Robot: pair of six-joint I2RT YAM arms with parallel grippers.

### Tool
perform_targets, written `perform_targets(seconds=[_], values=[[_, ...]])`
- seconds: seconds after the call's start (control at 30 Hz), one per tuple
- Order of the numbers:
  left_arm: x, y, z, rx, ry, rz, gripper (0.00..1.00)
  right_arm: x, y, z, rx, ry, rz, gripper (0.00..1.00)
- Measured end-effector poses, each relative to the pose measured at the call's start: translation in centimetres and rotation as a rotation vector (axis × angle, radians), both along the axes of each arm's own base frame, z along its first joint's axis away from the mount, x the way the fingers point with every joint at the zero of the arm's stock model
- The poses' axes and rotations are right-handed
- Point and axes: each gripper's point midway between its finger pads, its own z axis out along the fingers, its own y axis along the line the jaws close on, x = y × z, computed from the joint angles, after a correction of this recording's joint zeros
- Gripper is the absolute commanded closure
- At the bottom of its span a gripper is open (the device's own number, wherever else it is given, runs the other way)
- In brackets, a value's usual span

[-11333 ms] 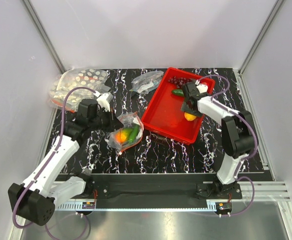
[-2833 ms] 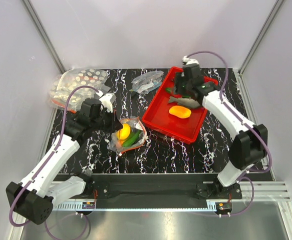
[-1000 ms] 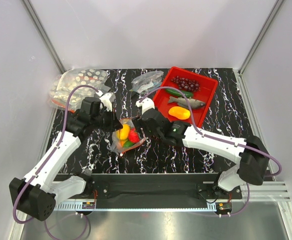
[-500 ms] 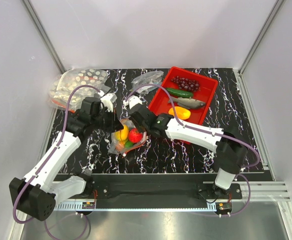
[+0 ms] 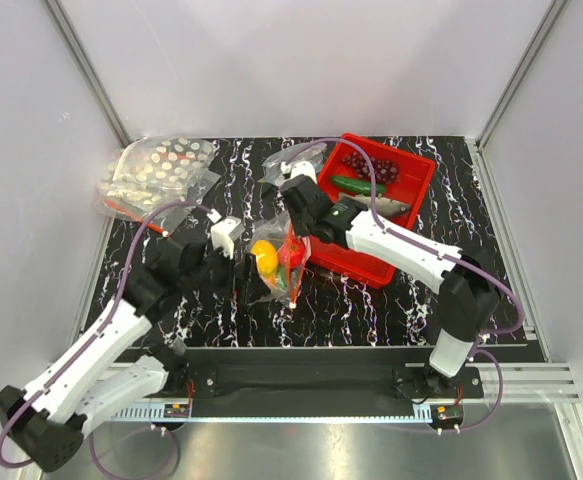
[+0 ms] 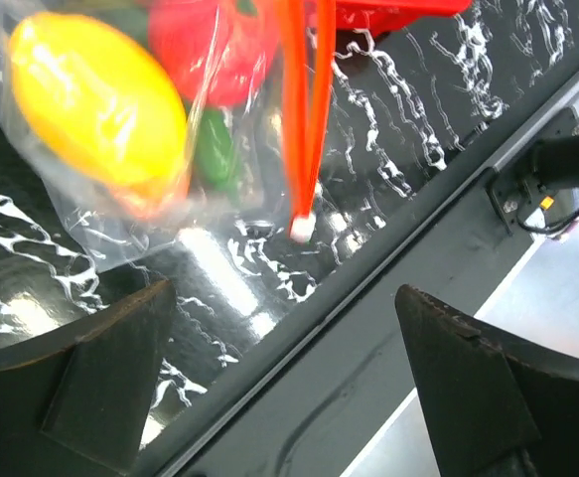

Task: Place the food in the zip-top bag and seal the zipper
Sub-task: Zip the zipper food storage bag at the center of the board.

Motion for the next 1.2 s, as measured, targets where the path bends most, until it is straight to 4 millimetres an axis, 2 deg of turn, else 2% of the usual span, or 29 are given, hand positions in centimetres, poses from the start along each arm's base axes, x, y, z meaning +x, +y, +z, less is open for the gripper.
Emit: perform_targets(seconds=[0.1,0.23,0.4,0.53,0.67,0.8,1.0,1.2], values=[[-1.1,-0.6,-0.5,-0.045,-0.03,0.011,0.01,1.0,-1.0,-0.2,0.035,0.032,-0.022,1.0],[-2.1,-1.3,-2.2,-0.068,-0.037,0.039,0.01,1.3,-1.2,-0.4,0.078,0.082,-0.003,1.0],[-1.4,-2.6,-3.2,-0.035,-0.097,0.083,0.03,1.3,-0.9,0.5,0.128,0.142,0.034,1.0],[-1.1,-3.9,-4.8,0.018,-0.187,0.089,0.02,1.4,0.2,1.9,0.161,0.153,0.069,1.0],[-1.3,-5.1,-6.5,0.062,-0.3,0.039,0.04,0.6,0.9,1.8,0.194,0.201,0.115,1.0],[-1.0,-5.5,-7.0,0.079,-0.446,-0.001,0.09,0.3,1.2,1.7,0.231,0.249,0.139,1.0],[-1.3,-5.8,-7.7,0.099,-0.665,-0.082,0.12,0.2,1.3,1.8,0.267,0.29,0.149,1.0],[-1.4,-6.3,-7.8,0.116,-0.767,-0.129,0.18,0.0,1.4,2.0,0.29,0.309,0.159,1.0]])
